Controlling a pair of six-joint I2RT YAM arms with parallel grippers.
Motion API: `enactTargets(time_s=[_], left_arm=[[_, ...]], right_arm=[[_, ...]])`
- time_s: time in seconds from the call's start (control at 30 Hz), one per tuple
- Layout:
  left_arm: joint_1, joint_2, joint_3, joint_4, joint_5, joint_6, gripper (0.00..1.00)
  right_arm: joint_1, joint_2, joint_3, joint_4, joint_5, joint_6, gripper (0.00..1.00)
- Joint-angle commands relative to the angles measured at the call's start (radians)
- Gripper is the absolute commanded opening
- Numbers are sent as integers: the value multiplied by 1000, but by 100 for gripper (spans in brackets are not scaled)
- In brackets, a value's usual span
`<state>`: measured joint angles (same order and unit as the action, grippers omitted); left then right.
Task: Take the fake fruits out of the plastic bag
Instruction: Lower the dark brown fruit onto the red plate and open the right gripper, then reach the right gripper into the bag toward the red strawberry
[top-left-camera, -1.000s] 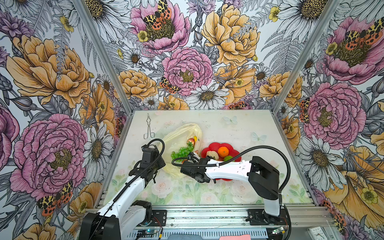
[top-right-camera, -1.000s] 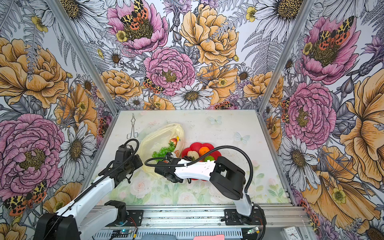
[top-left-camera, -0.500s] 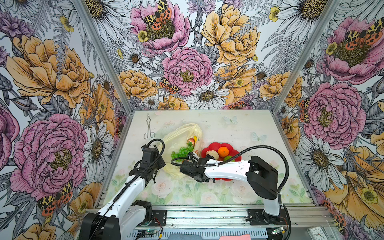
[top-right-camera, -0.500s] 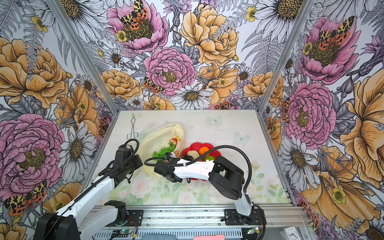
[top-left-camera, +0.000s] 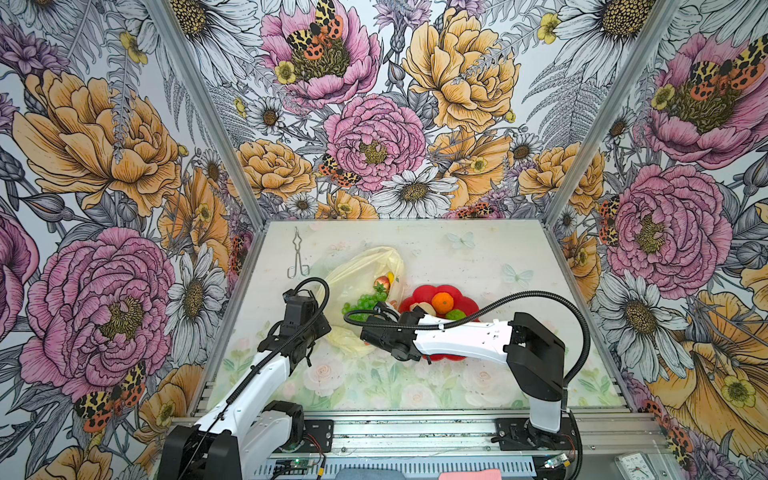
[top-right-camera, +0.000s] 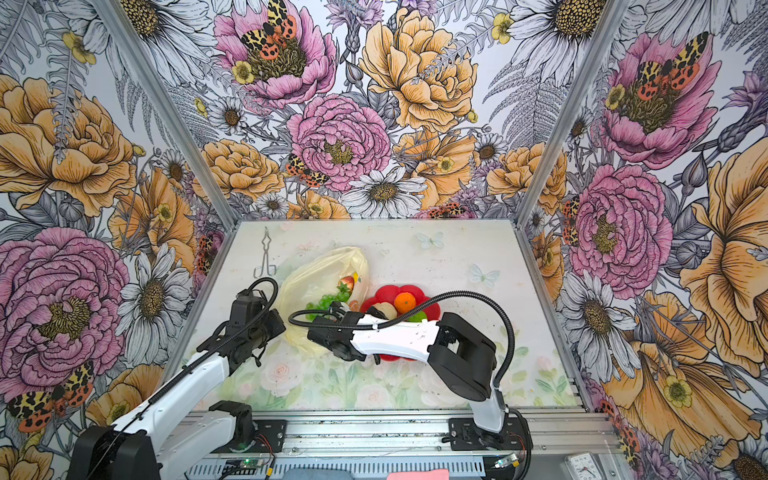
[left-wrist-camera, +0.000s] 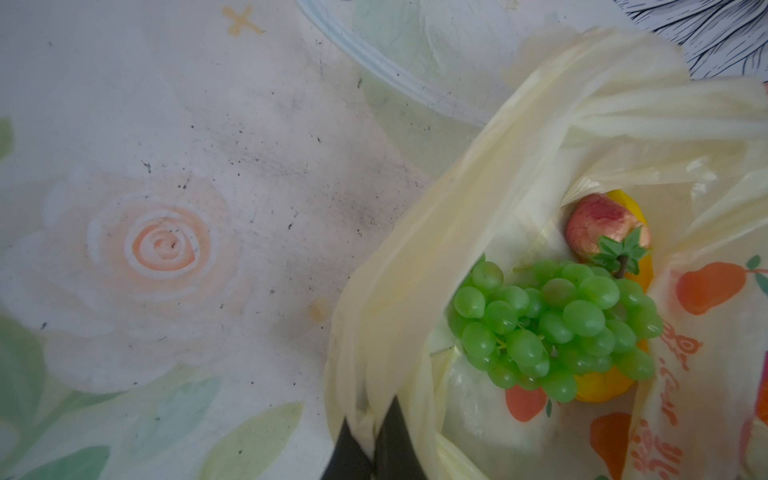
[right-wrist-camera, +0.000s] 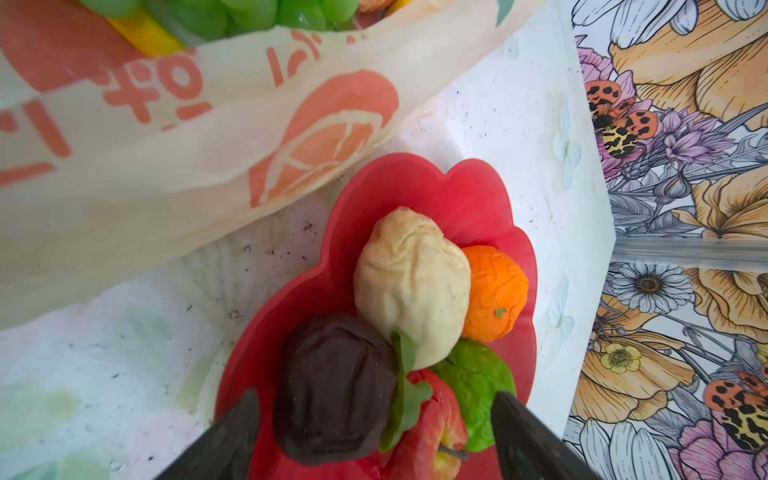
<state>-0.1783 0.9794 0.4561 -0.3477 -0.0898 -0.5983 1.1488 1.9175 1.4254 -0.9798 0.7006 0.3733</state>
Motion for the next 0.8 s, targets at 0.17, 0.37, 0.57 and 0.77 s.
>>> enactTargets(time_s=[0.17,0.37,0.57,0.77], left_arm=[[10,-4,-6,14,2,15,0],[11,-8,-8,14,6,16,0],[-1,-12,-13,40,44,35,0],[-127,-15,4,44,-25,78,0]], right_arm=[[-6,-86,48,7,-59,18,89],[-35,-101,39,7,-72,47,87],[-40,-109,104,43,-163,33,87],[-112,-47,248,136,-345,72,80]])
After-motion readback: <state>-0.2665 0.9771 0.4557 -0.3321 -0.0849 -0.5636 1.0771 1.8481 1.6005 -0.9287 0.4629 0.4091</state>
